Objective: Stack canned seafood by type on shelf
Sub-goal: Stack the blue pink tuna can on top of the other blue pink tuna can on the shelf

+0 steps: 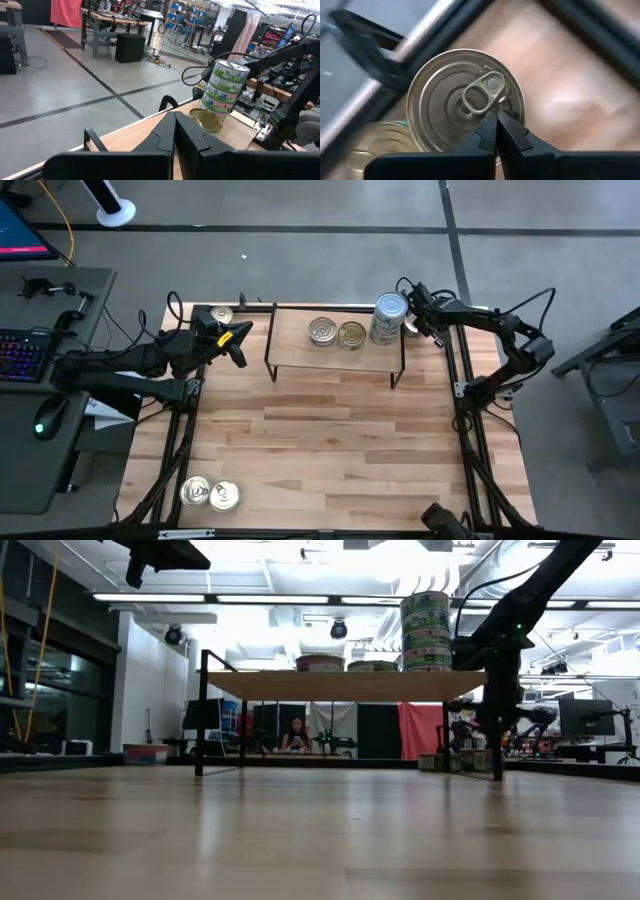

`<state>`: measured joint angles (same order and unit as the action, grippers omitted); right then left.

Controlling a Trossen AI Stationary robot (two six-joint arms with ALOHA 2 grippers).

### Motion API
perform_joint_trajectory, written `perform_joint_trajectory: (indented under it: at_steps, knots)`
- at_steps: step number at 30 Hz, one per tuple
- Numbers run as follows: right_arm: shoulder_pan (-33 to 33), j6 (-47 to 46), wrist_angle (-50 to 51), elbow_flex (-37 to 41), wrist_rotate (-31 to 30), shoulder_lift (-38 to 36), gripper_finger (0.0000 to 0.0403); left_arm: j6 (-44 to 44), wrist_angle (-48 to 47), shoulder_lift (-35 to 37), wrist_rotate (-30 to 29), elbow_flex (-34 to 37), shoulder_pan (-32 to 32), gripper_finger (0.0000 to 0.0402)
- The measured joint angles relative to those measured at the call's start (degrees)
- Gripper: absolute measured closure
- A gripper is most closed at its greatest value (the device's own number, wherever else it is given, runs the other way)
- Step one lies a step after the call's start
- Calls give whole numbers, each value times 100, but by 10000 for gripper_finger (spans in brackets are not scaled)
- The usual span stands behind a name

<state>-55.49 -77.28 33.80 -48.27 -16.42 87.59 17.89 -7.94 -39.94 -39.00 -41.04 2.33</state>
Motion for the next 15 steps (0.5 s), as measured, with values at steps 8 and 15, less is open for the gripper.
perform_joint_trajectory:
  at_steps: [8, 15]
  knots:
    - [-48, 409, 1387, 32, -249, -238, 403, -2, 0, 0, 0, 0, 0, 401]
    - [-34, 1109, 1863, 54, -69, -327, 403, -2, -150, 0, 0, 0, 0, 401]
